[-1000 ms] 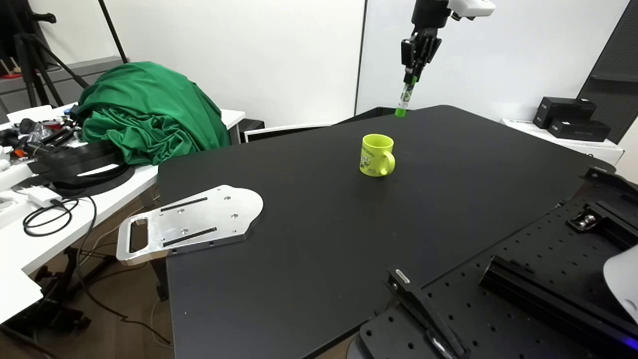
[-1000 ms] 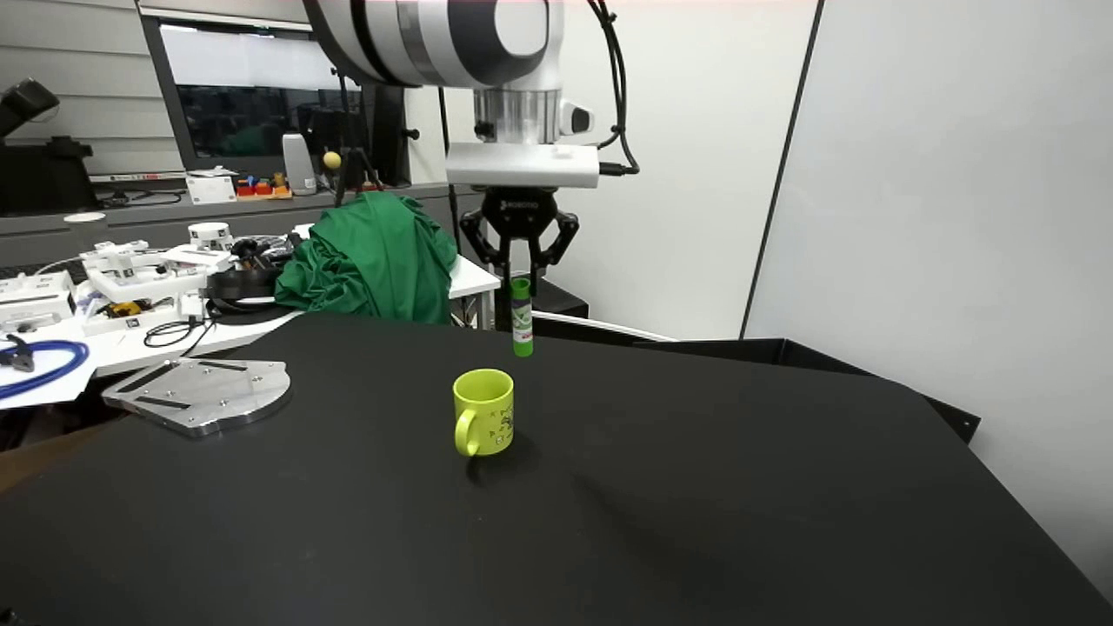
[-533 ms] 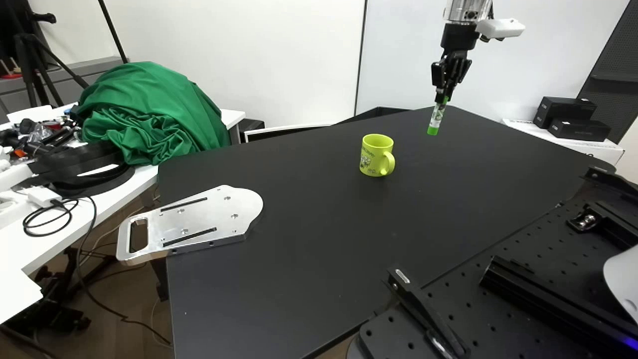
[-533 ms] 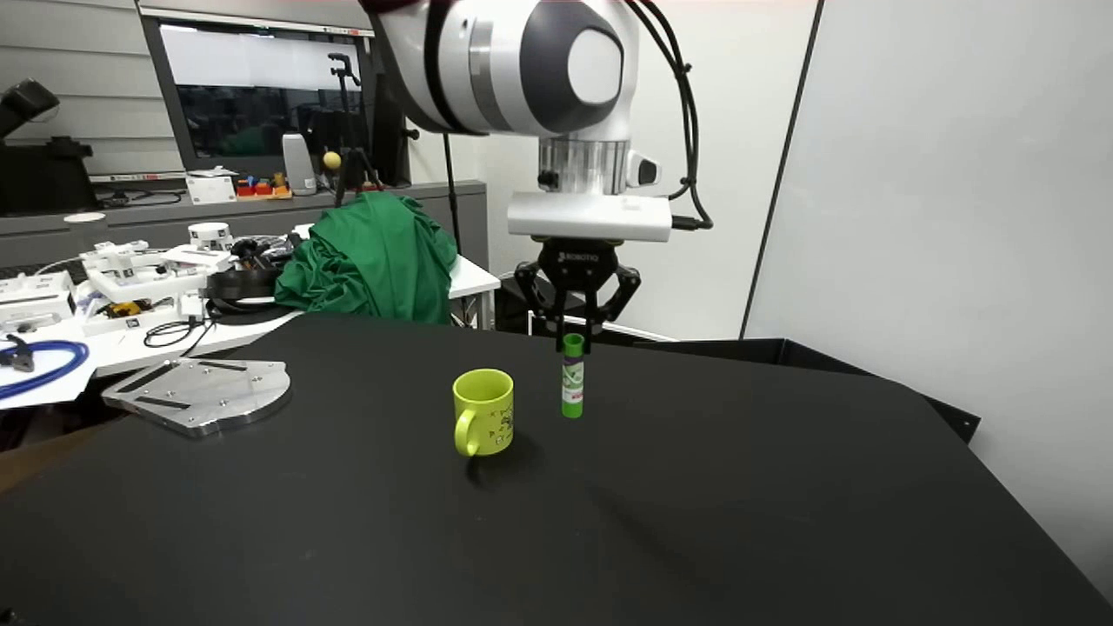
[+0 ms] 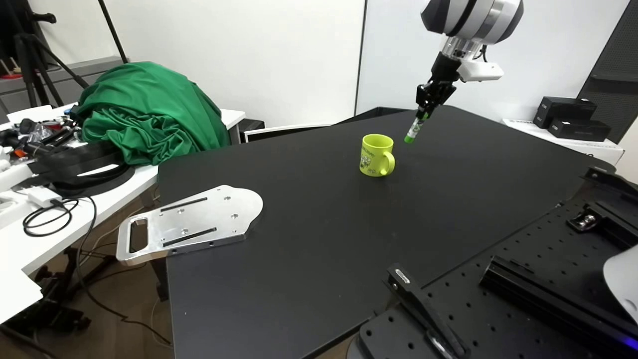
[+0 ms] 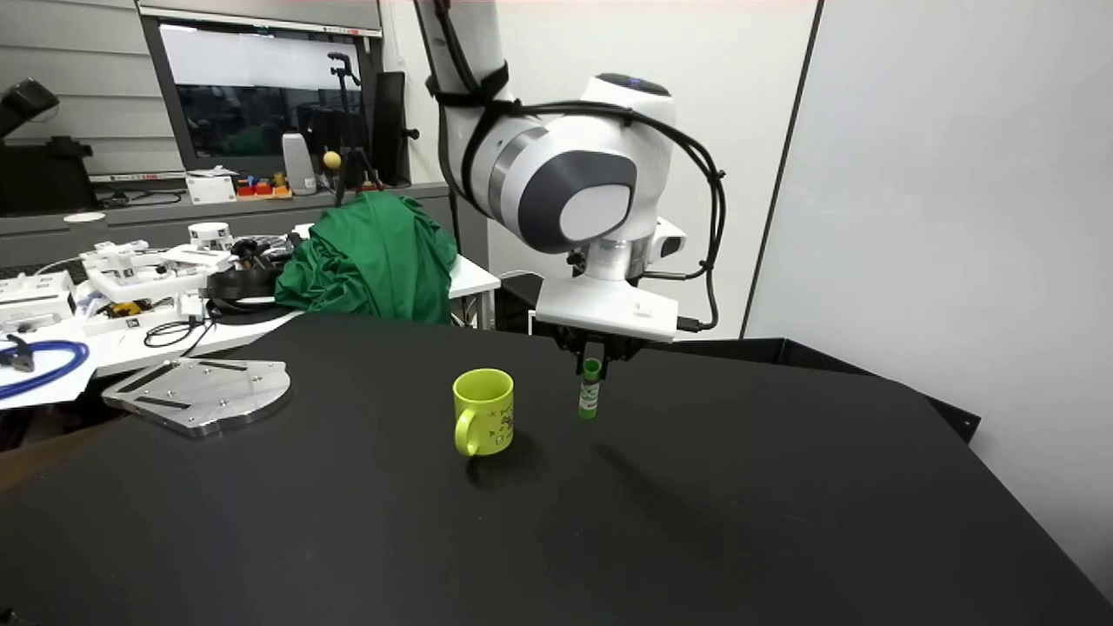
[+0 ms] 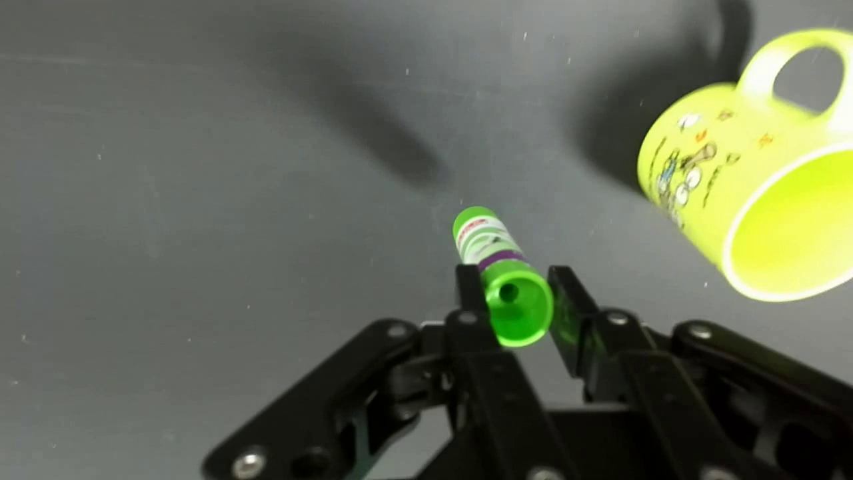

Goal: Remove and then put back the glue stick in the mug

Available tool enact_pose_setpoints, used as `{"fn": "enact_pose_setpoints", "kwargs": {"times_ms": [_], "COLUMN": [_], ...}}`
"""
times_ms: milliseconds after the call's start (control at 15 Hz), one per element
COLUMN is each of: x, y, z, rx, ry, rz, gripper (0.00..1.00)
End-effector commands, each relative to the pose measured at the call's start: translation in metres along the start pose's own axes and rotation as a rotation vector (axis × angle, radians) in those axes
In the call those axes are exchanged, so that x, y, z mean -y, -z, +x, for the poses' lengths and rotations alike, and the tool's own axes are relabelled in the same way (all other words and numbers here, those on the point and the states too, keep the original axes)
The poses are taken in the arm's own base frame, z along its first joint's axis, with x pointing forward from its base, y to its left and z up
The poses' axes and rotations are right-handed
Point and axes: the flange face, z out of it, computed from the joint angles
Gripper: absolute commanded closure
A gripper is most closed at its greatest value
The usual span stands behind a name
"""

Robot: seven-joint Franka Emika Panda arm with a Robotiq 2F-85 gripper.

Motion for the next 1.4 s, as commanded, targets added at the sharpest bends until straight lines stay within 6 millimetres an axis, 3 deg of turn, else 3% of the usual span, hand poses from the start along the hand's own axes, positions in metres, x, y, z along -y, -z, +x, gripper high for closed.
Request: {"fn": "enact_pose_setpoints", "kwargs": {"times_ms": [0, 200, 400, 800, 1133, 1333], "x": [-0.011, -0.013, -0.016, -0.029, -0.041, -0.046], "y": [-0.01, -0.019, -0.048, -0.103, -0.131, -0.143], "z": [0.023, 0.034, 0.024, -0.004, -0.012, -0.014], "rx": [-0.202, -0.368, -0.407, -0.397, -0.349, -0.209], "ry": [-0.033, -0.034, -0.019, -0.025, -0.058, -0.089], "rz": [-0.023, -0.054, -0.053, -0.054, -0.055, -0.042], "gripper": [0.93, 0.93, 0.93, 0.93, 0.93, 0.93]}}
